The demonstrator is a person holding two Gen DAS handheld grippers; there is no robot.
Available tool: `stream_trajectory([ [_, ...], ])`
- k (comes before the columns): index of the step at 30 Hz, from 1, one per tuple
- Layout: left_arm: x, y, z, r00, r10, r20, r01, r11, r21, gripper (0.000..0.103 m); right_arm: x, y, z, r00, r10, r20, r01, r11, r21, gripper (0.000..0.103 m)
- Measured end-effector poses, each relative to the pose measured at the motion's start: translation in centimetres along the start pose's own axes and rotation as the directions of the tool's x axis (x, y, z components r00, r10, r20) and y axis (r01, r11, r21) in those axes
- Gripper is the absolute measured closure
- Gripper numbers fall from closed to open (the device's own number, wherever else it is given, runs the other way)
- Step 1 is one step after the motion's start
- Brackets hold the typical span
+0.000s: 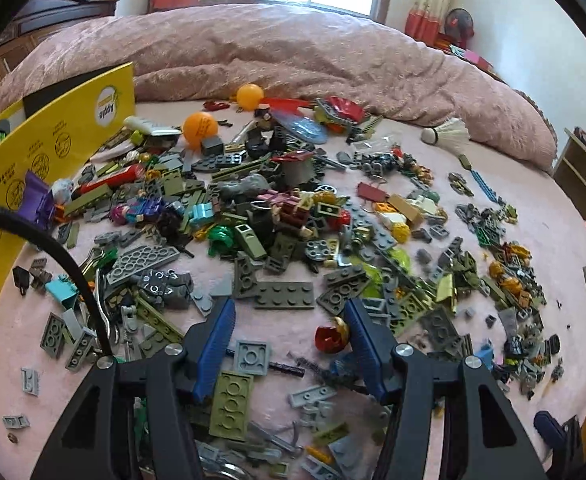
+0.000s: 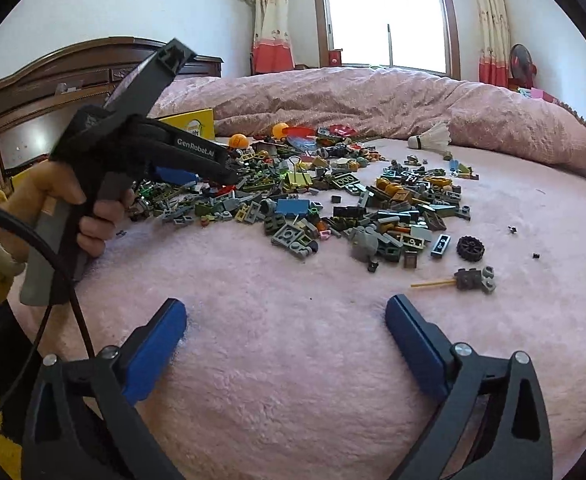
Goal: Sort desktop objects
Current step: 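Lower the left tool into the pile and close on a small grey piece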
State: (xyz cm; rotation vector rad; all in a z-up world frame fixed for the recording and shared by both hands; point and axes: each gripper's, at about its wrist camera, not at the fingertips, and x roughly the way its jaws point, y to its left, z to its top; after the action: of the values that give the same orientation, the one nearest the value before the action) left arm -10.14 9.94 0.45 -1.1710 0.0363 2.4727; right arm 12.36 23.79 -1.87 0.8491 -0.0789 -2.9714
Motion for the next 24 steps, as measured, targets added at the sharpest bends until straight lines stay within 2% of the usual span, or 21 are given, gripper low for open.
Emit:
stream_trajectory([
  [5,0.6,-0.4,0.2,1.0,0.014,-0.006,-0.014,1.0,0.014,0.045,0.1,0.0,0.0,1.0,0.003,0.008,-0.003,1.0,-0.004,0.0],
  [8,0.7,-0.4,0.4,1.0,0.001,-0.004,-0.001,1.0,-0.001,0.051,0.2,0.0,0.0,1.0,0.007,0.013,-0.007,1.0,-0.003,0.0],
  [10,0.7,-0.5,0.4,1.0,0.004,0.001,-0.004,1.0,-0.012,0.061,0.2,0.0,-0.1,1.0,0.006,0.014,-0.006,1.0,-0.004,0.0],
  [12,0.6,-0.5,0.4,1.0,0.007,0.005,-0.007,1.0,-0.017,0.065,0.2,0.0,-0.1,1.0,0.006,0.017,-0.006,1.0,-0.005,0.0],
  [24,-0.7,-0.7,0.3,0.999,0.004,0.037,-0.003,1.0,-0.021,0.069,0.2,0.0,-0.1,1.0,0.006,0.019,-0.006,1.0,-0.006,0.0],
])
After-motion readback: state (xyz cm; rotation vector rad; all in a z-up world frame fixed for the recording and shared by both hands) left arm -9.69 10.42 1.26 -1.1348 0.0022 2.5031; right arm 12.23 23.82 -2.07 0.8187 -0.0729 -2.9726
